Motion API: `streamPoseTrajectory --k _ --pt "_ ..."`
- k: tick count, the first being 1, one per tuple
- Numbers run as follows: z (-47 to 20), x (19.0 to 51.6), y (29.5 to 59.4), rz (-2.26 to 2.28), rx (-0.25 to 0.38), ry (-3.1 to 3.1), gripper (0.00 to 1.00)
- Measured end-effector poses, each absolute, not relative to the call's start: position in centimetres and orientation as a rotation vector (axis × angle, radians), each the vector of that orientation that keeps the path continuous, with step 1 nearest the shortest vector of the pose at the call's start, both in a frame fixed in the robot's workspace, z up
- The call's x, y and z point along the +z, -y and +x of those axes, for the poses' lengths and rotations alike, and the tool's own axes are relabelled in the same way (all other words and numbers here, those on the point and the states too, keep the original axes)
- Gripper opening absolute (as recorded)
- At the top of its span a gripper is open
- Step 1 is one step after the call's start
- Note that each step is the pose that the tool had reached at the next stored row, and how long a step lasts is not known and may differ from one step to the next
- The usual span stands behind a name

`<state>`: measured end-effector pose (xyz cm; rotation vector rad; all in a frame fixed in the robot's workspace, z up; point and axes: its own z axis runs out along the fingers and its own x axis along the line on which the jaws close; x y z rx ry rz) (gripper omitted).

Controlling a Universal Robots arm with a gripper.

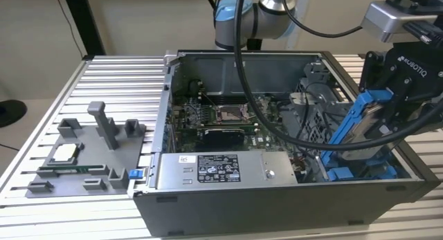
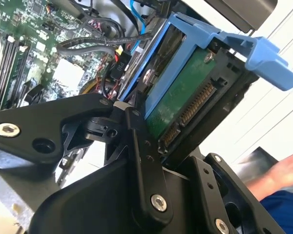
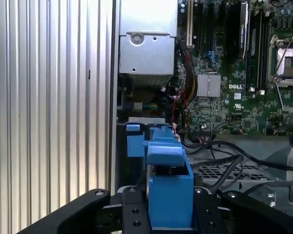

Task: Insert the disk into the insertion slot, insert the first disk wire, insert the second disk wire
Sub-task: 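Insert the disk into the insertion slot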

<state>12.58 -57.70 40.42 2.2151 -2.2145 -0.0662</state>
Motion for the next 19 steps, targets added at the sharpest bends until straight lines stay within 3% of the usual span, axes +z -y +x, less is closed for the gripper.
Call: streamPoseTrajectory --k 19 --pt "12.89 40.41 57.71 2.195 -0.107 2.196 0.00"
